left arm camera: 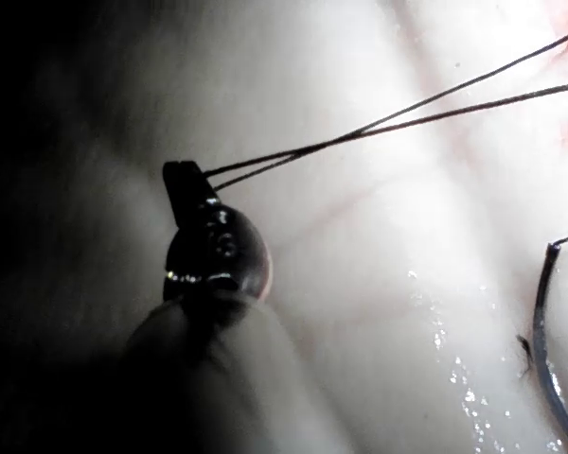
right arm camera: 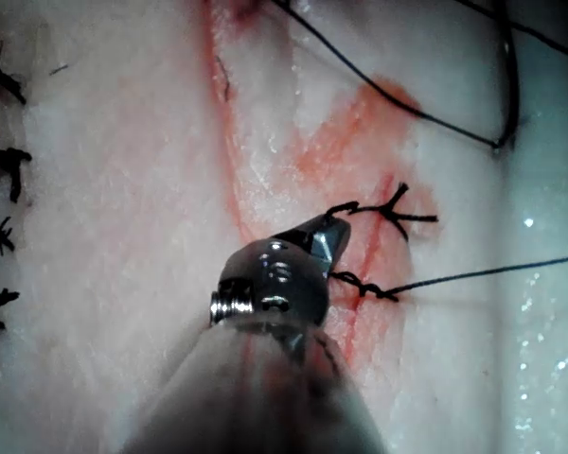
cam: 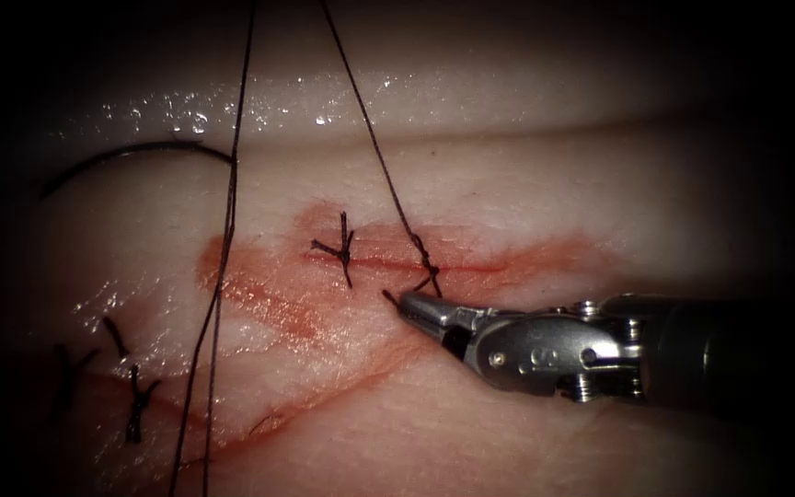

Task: Wound Closure

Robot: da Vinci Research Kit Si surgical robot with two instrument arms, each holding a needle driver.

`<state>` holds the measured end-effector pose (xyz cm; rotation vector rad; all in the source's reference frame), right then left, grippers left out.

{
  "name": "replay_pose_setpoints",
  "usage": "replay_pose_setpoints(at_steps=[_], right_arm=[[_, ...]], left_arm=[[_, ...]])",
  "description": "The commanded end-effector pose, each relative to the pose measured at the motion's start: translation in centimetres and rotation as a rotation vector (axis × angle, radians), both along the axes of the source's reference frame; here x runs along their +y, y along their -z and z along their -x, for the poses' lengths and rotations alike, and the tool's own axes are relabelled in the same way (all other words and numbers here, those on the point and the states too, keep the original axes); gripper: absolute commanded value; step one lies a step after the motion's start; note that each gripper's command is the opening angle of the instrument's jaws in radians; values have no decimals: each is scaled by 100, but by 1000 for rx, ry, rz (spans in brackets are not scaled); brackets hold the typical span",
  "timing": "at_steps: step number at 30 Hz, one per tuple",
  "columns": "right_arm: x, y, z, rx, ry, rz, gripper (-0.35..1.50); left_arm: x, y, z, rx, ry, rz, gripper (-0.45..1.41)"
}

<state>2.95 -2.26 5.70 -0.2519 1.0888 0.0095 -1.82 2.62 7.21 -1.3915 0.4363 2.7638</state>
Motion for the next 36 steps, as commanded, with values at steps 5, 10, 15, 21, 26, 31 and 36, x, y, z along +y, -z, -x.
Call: replay_pose_setpoints(at_steps=[5, 10, 15, 21, 26, 31, 36], right_arm=[[-16, 4, -34, 62, -21, -56, -35], [-32, 6, -49, 71, -19, -85, -35], [-47, -7, -48, 43, -12, -99, -35], [-51, -24, -28, 16, -29, -94, -35], [-52, -28, -10, -8, -49, -93, -35], [-55, -33, 6, -25, -65, -91, -35], [-63, -42, -3, -42, -55, -95, -35]], left_arm=[[20, -20, 21, 24, 23, 21, -45], [34, -25, 31, 45, 27, 51, -45], [52, -29, 48, 56, 55, 91, -45], [76, -32, 62, 52, 102, 120, -45], [84, -34, 70, 47, 105, 127, -45], [83, -35, 72, 41, 97, 141, -45], [86, -33, 67, 35, 107, 157, -45]])
